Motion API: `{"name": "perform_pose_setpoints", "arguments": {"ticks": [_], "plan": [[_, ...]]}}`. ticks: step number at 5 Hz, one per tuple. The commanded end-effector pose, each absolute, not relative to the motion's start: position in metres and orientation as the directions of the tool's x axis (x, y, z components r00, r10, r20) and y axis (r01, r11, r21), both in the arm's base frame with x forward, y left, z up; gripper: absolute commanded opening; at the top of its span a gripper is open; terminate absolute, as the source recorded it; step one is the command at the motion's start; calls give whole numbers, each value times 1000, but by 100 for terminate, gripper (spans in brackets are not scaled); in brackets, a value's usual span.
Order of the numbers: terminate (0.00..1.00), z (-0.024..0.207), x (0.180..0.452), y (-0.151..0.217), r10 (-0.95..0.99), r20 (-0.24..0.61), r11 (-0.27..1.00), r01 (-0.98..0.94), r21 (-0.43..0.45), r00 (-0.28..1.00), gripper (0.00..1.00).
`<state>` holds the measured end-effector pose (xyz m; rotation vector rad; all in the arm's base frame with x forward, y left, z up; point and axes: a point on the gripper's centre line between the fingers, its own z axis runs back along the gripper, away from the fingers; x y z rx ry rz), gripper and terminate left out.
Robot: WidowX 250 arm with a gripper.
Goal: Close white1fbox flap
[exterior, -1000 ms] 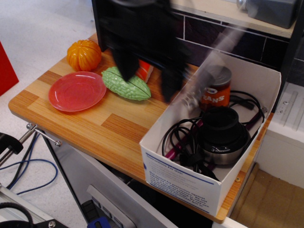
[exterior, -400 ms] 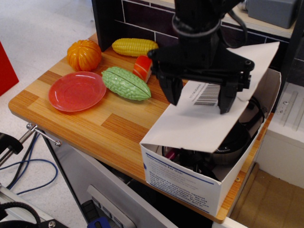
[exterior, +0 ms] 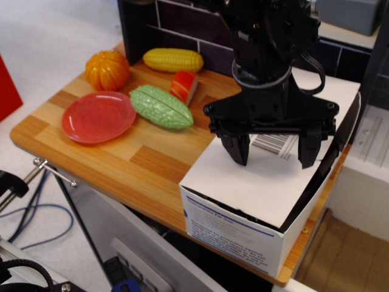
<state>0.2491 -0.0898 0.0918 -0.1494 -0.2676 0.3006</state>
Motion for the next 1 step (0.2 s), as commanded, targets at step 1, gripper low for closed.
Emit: {"name": "perform_pose_setpoints", "arguments": {"ticks": [1], "plan": [[100,96,251,-87,283,255,956,-249,-156,925,100]]}}
